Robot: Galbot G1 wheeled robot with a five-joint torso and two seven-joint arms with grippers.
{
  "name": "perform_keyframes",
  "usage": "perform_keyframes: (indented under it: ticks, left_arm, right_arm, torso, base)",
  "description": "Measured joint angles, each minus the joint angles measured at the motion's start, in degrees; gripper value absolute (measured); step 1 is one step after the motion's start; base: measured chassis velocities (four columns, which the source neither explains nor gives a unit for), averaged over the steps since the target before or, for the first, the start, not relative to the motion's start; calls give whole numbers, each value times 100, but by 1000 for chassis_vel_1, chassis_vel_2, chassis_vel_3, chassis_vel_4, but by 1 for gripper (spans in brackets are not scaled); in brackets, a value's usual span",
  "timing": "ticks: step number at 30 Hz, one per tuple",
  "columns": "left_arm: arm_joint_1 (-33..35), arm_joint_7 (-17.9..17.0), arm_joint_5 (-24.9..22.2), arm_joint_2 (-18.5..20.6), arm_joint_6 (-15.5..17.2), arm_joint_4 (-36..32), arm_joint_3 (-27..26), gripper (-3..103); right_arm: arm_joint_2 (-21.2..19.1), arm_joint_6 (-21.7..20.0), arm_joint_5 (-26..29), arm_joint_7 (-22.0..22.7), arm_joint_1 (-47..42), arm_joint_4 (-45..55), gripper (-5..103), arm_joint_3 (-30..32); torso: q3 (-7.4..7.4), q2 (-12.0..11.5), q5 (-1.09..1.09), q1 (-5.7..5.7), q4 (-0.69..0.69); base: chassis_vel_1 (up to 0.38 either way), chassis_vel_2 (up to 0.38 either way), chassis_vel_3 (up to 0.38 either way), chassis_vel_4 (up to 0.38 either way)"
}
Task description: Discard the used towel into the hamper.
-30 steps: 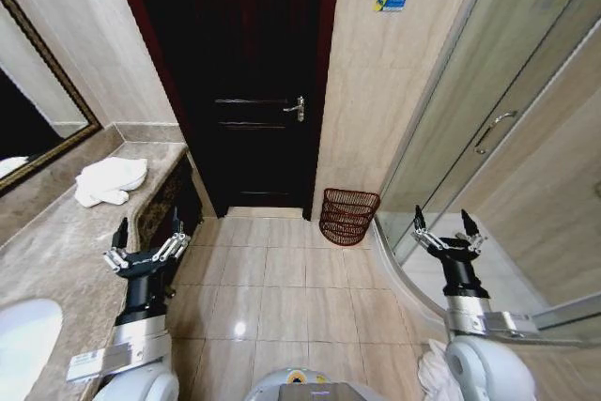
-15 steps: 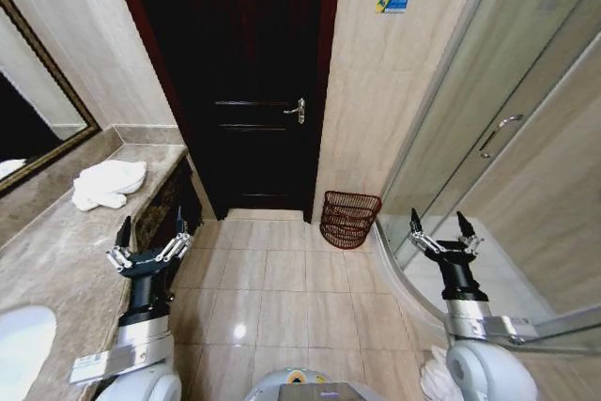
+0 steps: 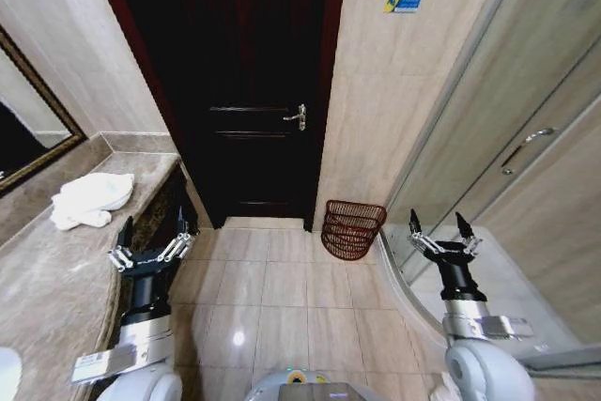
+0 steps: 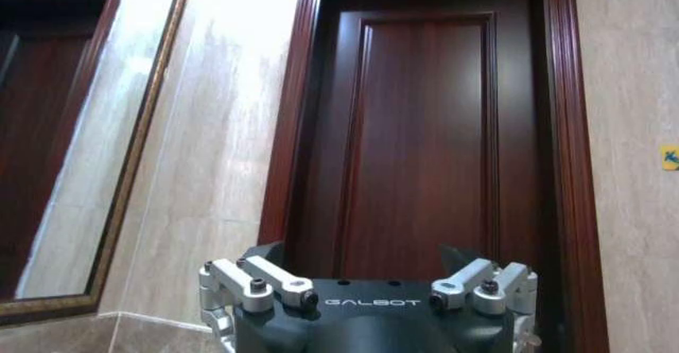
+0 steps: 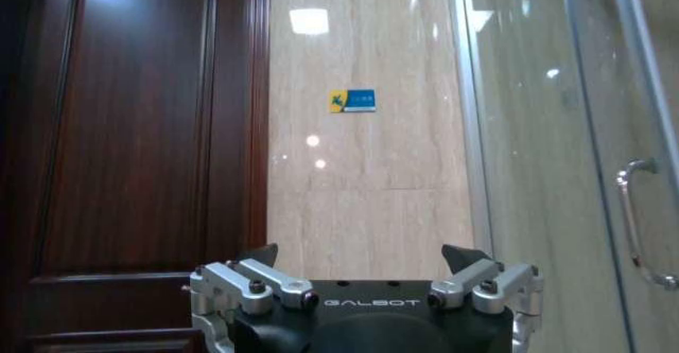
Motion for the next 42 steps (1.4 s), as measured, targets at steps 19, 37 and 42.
perform_keyframes:
  ticks: [19,37,42]
  left_arm:
    - [1,5,-6,5,-9,5,-2,98]
    - [2,27,1,14,-17,35,10,98]
    - [-6,19,-30,16,-17,47,-1,98]
  right_arm:
    - [20,-7,-80,-17,0,-5,100,-8]
    - [-33,116,-70,56,101,-92,100,-42]
    - [-39,160,-56,65,100,-131,100,-37]
  torso:
    - [-1,1,0,-1,0]
    - [0,0,-1,1,0]
    - [0,0,-2,2,2]
  base:
    - [-85,99,79,-104]
    - [110,208,-111,-215]
    - [79,99,-46,-107]
